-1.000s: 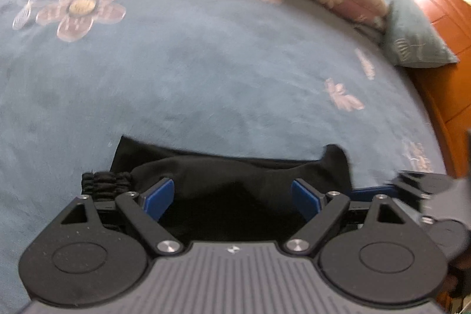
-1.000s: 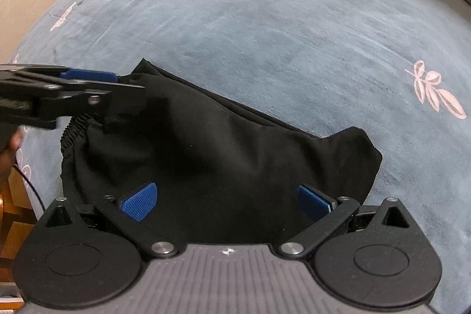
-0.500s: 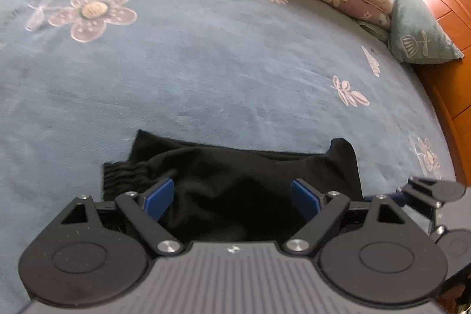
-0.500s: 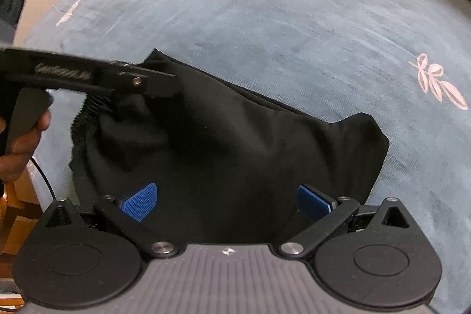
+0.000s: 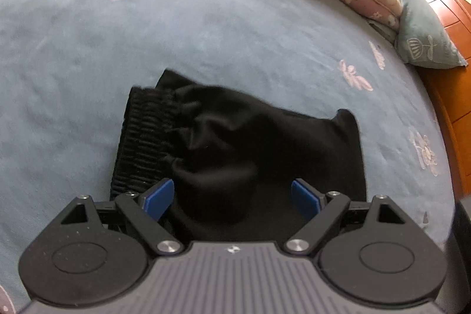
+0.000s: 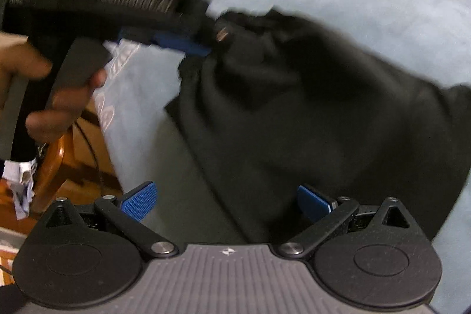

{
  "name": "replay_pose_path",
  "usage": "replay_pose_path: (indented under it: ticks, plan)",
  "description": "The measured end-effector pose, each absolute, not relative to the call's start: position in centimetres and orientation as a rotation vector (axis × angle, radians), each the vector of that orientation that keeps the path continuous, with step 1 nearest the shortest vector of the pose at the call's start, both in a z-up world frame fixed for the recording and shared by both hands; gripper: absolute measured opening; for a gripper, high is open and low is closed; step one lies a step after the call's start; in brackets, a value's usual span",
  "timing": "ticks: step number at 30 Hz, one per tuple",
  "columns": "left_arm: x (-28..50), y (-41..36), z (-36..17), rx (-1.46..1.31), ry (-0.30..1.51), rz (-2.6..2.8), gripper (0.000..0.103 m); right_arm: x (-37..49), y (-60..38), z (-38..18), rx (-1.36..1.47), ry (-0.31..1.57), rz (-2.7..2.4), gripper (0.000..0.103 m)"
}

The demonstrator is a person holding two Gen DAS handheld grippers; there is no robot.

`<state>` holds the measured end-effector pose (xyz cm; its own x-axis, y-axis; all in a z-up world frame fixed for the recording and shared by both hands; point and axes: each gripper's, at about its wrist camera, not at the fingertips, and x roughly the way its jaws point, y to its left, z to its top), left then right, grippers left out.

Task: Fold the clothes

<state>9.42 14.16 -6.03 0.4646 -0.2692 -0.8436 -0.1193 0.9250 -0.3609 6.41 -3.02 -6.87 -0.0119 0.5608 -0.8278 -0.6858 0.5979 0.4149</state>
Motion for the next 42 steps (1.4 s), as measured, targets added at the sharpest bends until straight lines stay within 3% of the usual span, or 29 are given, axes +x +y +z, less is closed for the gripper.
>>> replay_pose_path:
  ticks: [5,13,30,39,42]
  plan:
    - [9.3,15.1,-6.8,-0.457,1.087,-0.068,0.086,5.9,-2.3,-8.0,-0.143,1.256,0.99,0.103]
    - [6.7,16.1,-3.5,-0.376,1.002,0.016,0.087,7.4,-4.5,-6.8,-0.014,1.282,0.948,0.103]
    - [5.3,22.9,-10.3,-0.64,1.132,-0.1,0.087,8.3,-8.5,-5.8,-0.006,1.282,0.816,0.103]
    - [7.9,25.8,-12.4,-0.824,1.177,-0.329,0.09,8.7,-7.3,-5.7,-0.095,1.303,0.809,0.103]
    - [8.8,26.4,-13.3,-0.904,1.187,-0.397,0.096,9.3,-6.4,-5.5,-0.106,1.279,0.814,0.103]
